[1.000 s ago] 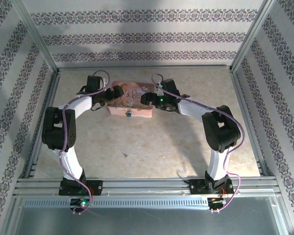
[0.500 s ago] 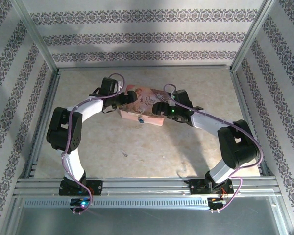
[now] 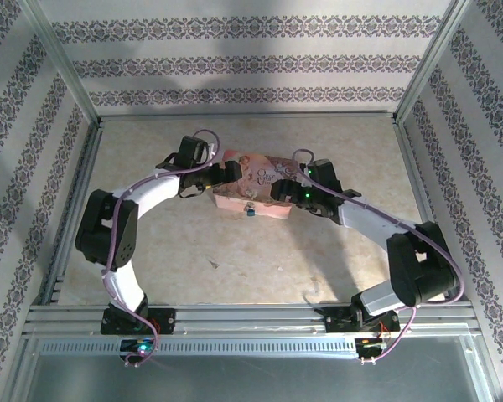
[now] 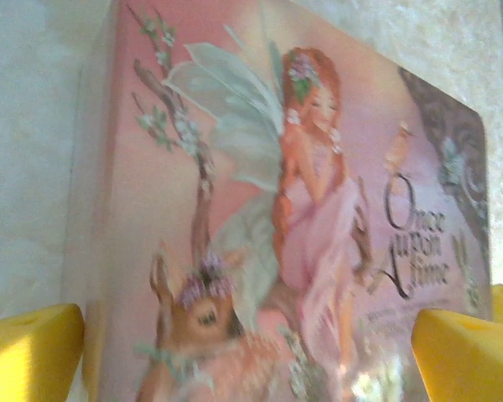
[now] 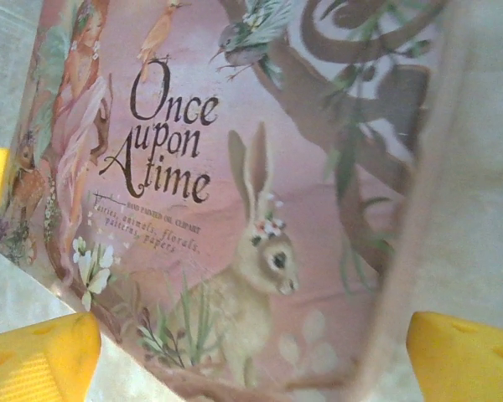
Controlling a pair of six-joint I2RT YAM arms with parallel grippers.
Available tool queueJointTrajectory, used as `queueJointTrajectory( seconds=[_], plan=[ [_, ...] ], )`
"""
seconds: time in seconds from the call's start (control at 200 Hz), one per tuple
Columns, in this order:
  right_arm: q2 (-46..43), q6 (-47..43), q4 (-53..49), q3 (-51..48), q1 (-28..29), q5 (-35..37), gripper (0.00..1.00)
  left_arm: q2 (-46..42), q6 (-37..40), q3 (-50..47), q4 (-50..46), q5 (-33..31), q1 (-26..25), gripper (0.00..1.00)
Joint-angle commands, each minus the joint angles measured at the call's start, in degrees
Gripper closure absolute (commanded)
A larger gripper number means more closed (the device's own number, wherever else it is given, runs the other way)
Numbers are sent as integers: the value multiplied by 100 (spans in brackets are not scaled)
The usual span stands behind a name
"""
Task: Unlock the padlock with the key
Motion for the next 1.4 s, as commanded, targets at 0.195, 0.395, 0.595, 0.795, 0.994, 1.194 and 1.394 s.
queueJointTrajectory(
  seconds=[0.195,0.395,0.595,0.795,0.994,1.194,1.394],
  plan=[
    [-1048,-1008,-2232,544,256,938,9,-1800,223,-933,-199,-334,432,1],
    [-1181,-1486,-3080,1080,1238,1041,20,-2898,282,-1711,-282,-1149,560,1],
    [-536,-1816,-3668,1781,2409,1094,25,-4053,-324,-2697,-293,-2127,960,1],
    [557,-1989,-3956,2463,3176,776,32,-4932,-920,-3487,-171,-1766,1902,1],
    [1664,-2636,-4452,3268,3825,934,34,-5148,-1032,-3763,-285,-1407,2509,1],
    [2601,-3227,-5046,4168,4222,1112,37,-5162,-1071,-3837,-241,-1288,2787,1],
    [3274,-3518,-5378,4785,4406,1179,40,-5168,-1118,-3861,-219,-1205,2881,1]
  ],
)
